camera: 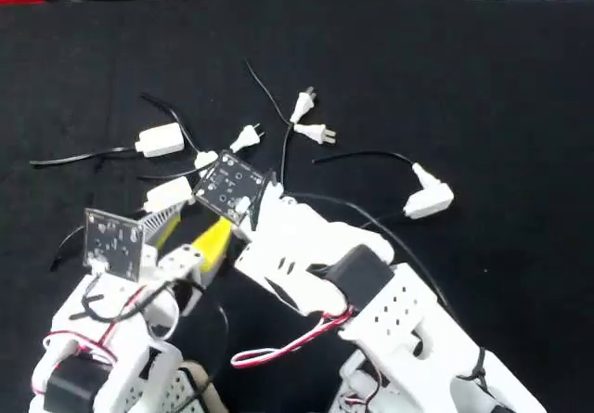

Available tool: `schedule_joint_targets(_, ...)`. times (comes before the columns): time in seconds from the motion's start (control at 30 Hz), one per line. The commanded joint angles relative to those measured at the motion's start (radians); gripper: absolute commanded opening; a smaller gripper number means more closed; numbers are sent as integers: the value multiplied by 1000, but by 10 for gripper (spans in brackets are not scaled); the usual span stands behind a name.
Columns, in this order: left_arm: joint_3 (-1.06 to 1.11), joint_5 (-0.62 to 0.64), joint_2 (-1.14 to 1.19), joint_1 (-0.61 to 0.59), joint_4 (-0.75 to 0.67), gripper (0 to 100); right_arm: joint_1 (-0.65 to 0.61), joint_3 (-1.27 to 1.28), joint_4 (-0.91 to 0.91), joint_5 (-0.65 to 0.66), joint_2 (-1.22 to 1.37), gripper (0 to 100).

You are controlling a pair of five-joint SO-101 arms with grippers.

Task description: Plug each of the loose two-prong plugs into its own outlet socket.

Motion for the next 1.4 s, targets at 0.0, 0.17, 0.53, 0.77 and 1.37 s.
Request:
schedule_joint_targets(0.0,-51,2,0,27,11,229,20,-8,-23,-18,-30,12)
schedule_joint_targets(0.17,50,-84,0,27,2,229,23,-15,-23,-43,-30,12)
schedule_joint_targets(0.53,351,-153,0,-205,-288,229,23,-81,28,-43,-30,12)
schedule_joint_targets(0.77,394,-153,0,-211,-315,229,23,-108,20,-43,-30,12)
schedule_joint_targets(1.37,199,141,-2,-392,-222,229,80,-506,325,11,357,12)
